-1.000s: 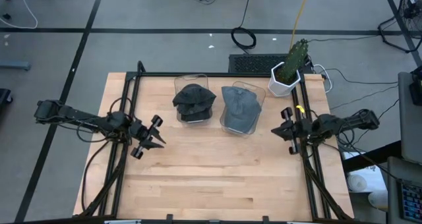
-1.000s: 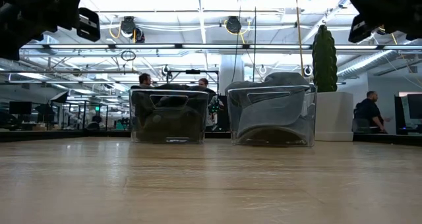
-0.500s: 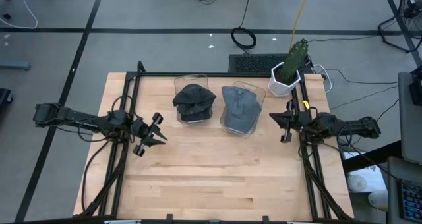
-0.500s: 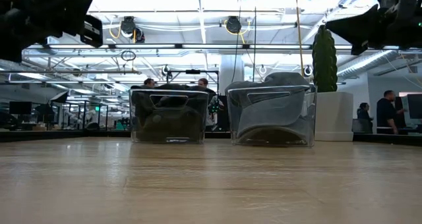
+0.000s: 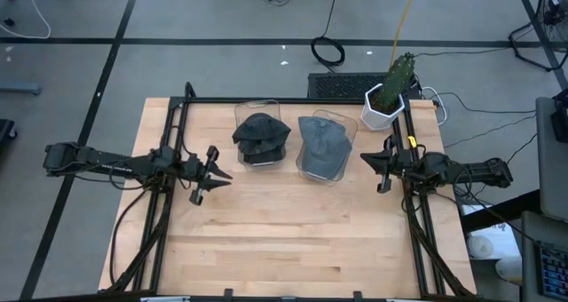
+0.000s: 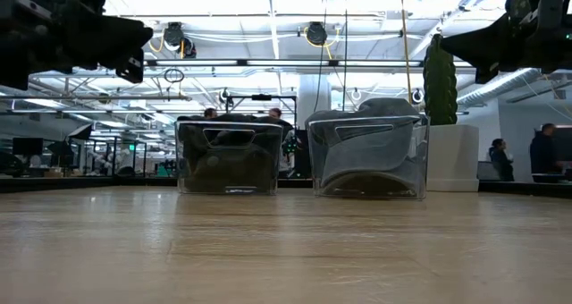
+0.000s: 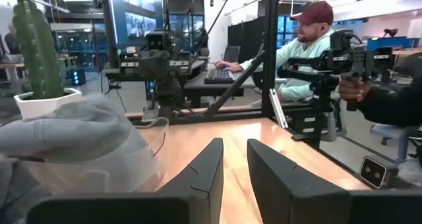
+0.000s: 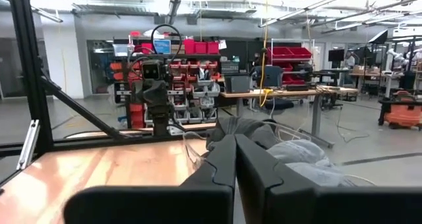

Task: Pick & Place hat
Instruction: Return to Home Position

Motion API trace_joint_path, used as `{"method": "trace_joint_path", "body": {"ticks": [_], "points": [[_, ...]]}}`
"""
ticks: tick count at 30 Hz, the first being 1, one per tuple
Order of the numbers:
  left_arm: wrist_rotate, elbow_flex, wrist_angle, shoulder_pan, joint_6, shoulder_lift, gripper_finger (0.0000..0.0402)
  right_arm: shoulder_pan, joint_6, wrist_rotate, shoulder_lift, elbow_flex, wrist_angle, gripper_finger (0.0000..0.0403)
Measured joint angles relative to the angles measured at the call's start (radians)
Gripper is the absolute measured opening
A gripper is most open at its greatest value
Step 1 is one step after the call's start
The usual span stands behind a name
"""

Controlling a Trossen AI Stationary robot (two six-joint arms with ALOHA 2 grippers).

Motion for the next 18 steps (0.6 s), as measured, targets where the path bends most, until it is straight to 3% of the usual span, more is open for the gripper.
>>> {"method": "trace_joint_path", "body": {"ticks": [9,12,18], "points": [[-0.041,0.000,-0.002,0.005,-0.008,-0.018,0.0076,0.000,-0.004,-0.001,0.000,0.000,-0.011,0.0000],[-0.034,0.002,-0.085,0.014,-0.010,-0.113,0.0076,0.000,0.016,-0.001,0.000,0.000,0.000,0.0000],[-0.025,0.000,-0.415,0.055,-0.039,-0.415,0.0076,0.000,0.016,-0.002,0.000,-0.001,-0.013,0.0000]]}}
